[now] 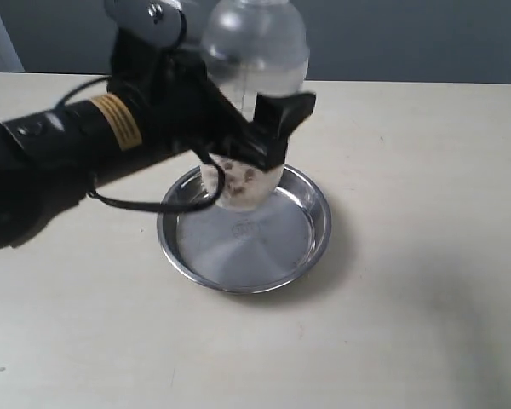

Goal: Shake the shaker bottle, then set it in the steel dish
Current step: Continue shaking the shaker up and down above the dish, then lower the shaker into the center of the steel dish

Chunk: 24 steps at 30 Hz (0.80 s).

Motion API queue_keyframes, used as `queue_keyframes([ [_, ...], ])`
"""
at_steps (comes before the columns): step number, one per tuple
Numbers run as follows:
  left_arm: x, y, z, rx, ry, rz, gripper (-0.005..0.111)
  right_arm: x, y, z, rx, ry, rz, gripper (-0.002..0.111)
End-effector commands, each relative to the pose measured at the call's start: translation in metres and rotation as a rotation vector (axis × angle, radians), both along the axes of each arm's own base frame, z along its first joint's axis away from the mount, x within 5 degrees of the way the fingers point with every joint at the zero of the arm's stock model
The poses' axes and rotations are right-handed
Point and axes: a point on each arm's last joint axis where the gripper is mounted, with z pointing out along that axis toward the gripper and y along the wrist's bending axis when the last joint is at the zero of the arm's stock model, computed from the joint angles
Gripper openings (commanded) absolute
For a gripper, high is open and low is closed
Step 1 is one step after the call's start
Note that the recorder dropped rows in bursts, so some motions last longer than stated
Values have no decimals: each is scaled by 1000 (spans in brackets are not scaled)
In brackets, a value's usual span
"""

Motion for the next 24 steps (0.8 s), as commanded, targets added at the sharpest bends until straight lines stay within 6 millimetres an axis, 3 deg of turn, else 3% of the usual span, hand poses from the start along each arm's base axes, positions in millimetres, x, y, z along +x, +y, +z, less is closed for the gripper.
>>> queue_keyframes([
  [1, 3, 1, -18, 28, 102, 34, 0, 0, 0, 0, -7, -9, 3, -1],
  [2, 6, 0, -35, 45, 154, 45, 0, 0, 0, 0, -7, -9, 3, -1],
  [3, 8, -1, -39, -2, 162, 53, 0, 0, 0, 0, -7, -9, 3, -1],
  [5, 4, -5, -5, -102, -21, -5, 0, 0, 0, 0, -7, -9, 3, -1],
  [6, -3, -4, 26, -140, -149, -46, 0, 0, 0, 0, -7, -9, 3, -1],
  [7, -6, -1, 39, -141, -166, -45, 0, 0, 0, 0, -7, -9, 3, -1],
  [8, -5, 0, 38, -123, -125, -31, 0, 0, 0, 0, -7, -9, 3, -1],
  [10, 3, -2, -11, 18, 77, -3, 0, 0, 0, 0, -7, -9, 3, -1],
  [12, 8, -2, -42, 19, 176, 32, 0, 0, 0, 0, -7, -9, 3, -1],
  [13, 8, -3, -38, -25, 144, 27, 0, 0, 0, 0, -7, -9, 3, -1],
  [16, -2, -2, 36, -178, -224, -52, 0, 0, 0, 0, -5, -10, 3, -1],
  [17, -5, 2, 55, -179, -245, -35, 0, 0, 0, 0, -9, -9, 3, -1],
  [18, -2, 4, 56, -144, -177, -9, 0, 0, 0, 0, -9, -9, 3, -1],
  [19, 5, 3, 16, -4, 30, 20, 0, 0, 0, 0, -7, -9, 3, -1],
  [20, 9, 1, -10, 43, 122, 31, 0, 0, 0, 0, -7, -9, 3, -1],
  [21, 11, -1, -33, -6, 191, 53, 0, 0, 0, 0, -7, -9, 3, -1],
  [22, 9, -3, -28, -41, 162, 38, 0, 0, 0, 0, -7, -9, 3, -1],
  [23, 2, -5, -3, -95, 7, -21, 0, 0, 0, 0, -7, -9, 3, -1],
  [24, 0, -4, 6, -109, -38, -36, 0, 0, 0, 0, -7, -9, 3, -1],
])
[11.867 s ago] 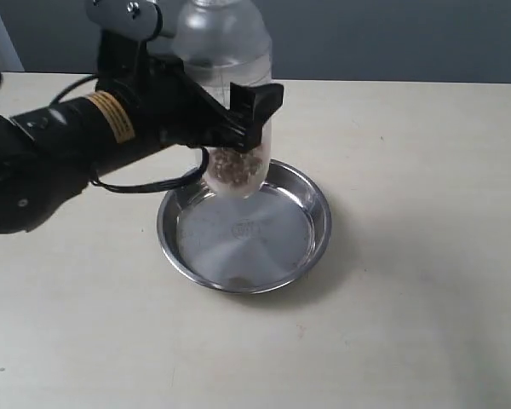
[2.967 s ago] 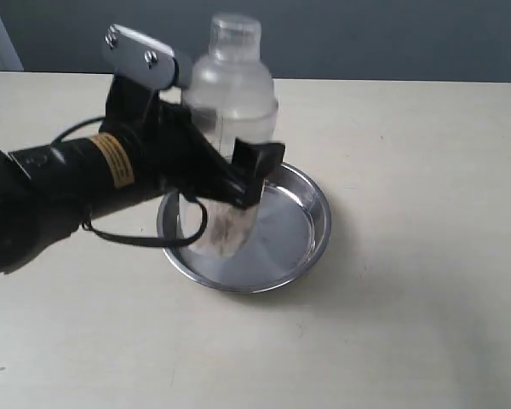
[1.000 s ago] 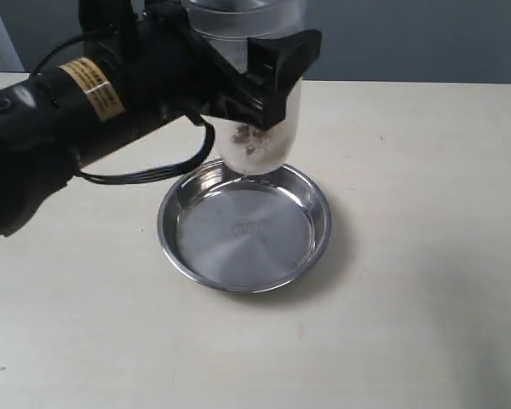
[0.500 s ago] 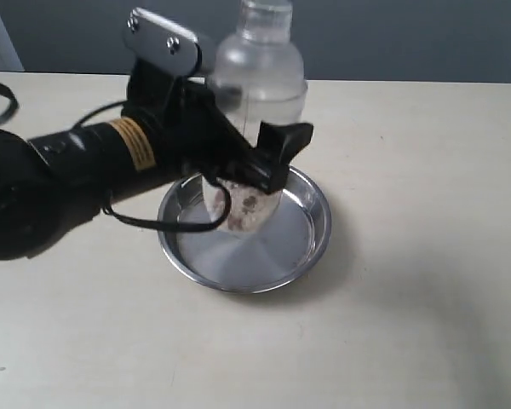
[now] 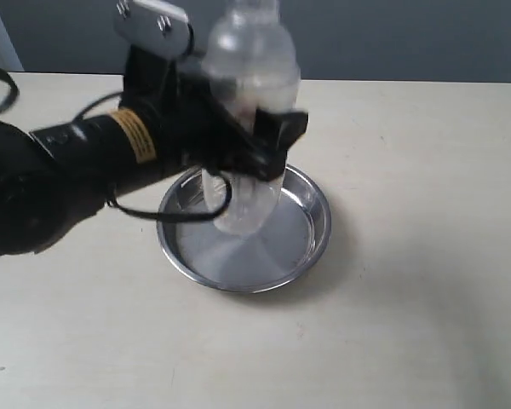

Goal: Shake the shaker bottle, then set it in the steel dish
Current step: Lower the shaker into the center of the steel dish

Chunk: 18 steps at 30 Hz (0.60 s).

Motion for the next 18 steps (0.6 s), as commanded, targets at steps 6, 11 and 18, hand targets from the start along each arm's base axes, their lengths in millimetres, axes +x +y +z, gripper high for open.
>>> queue_keyframes([
  [6, -6, -3, 6, -28, -111, -40, 0, 0, 0, 0, -7, -10, 3, -1],
  [11, 0, -7, -7, -65, -127, -33, 0, 0, 0, 0, -7, -10, 3, -1],
  [18, 3, -9, -9, -91, -158, -33, 0, 0, 0, 0, -7, -10, 3, -1],
])
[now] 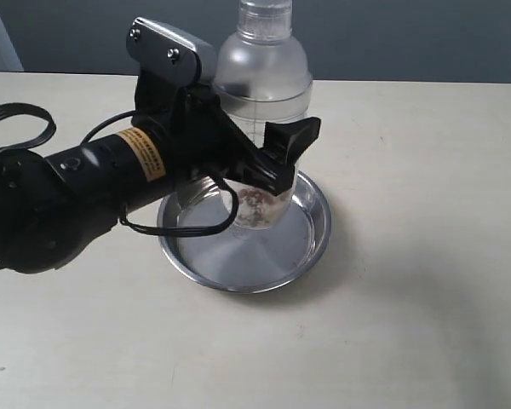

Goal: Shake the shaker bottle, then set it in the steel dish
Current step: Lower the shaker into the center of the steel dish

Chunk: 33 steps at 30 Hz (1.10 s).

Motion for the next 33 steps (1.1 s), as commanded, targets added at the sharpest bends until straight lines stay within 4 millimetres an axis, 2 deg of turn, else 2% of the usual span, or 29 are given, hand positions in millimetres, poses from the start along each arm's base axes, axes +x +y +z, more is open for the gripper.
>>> queue_keyframes([
  [1, 1, -2, 6, -67, -60, 4, 0, 0, 0, 0, -7, -10, 3, -1],
  [15, 12, -4, -14, -98, -44, 68, 0, 0, 0, 0, -7, -10, 3, -1],
  [20, 7, 4, -20, -159, -96, 101, 0, 0, 0, 0, -7, -10, 3, -1],
  [23, 5, 10, -27, -121, -90, 143, 0, 0, 0, 0, -7, -10, 3, -1],
  [33, 5, 12, -31, -82, -61, 160, 0, 0, 0, 0, -7, -10, 3, -1],
])
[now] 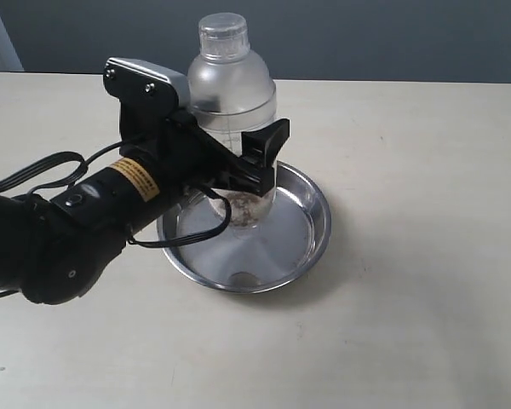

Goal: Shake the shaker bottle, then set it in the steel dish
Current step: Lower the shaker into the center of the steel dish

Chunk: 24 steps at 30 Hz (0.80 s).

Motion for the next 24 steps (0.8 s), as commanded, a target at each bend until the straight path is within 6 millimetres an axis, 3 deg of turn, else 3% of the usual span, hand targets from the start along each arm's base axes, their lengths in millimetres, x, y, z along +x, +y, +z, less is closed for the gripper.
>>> queue_keyframes([
  [1, -1, -1, 3, 4, -29, 4, 0, 0, 0, 0, -7, -10, 3, -1],
  [8, 3, -4, -16, 37, 6, 1, 0, 0, 0, 0, -7, -10, 3, -1],
  [24, 6, -5, -30, 48, 13, 5, 0, 0, 0, 0, -7, -10, 3, -1],
])
